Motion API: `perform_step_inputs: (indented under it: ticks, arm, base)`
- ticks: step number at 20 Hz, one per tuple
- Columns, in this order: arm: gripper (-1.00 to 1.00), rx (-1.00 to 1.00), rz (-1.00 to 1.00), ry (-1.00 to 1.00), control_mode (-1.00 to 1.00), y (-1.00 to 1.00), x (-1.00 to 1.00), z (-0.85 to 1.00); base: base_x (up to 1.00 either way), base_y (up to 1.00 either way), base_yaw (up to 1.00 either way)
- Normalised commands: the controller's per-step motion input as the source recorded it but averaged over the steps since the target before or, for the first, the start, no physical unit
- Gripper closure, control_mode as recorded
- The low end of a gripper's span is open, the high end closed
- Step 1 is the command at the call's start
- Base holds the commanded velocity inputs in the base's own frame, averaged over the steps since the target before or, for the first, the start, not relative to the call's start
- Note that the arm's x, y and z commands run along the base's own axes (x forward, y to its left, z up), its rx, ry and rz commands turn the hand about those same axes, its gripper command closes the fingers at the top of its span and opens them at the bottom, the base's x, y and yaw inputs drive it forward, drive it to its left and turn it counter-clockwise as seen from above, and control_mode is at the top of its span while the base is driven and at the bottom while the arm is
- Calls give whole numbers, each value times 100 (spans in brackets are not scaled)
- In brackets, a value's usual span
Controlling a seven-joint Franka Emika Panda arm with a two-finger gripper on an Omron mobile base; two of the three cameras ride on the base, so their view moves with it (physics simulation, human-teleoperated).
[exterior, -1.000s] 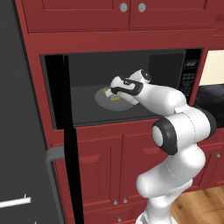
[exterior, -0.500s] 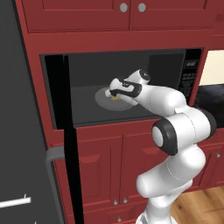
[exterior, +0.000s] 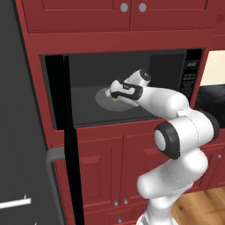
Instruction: Place the sponge inside the microwave to prepare for sanitizing.
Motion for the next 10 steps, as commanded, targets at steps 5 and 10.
perform_step_inputs:
  ticks: [5, 10]
  arm:
    - [-100, 0, -5, -9, -100, 0, -33, 10]
    - [-100, 0, -5, -12, -100, 0, -42, 11]
  base:
    - [0, 0, 0]
    - [0, 0, 0]
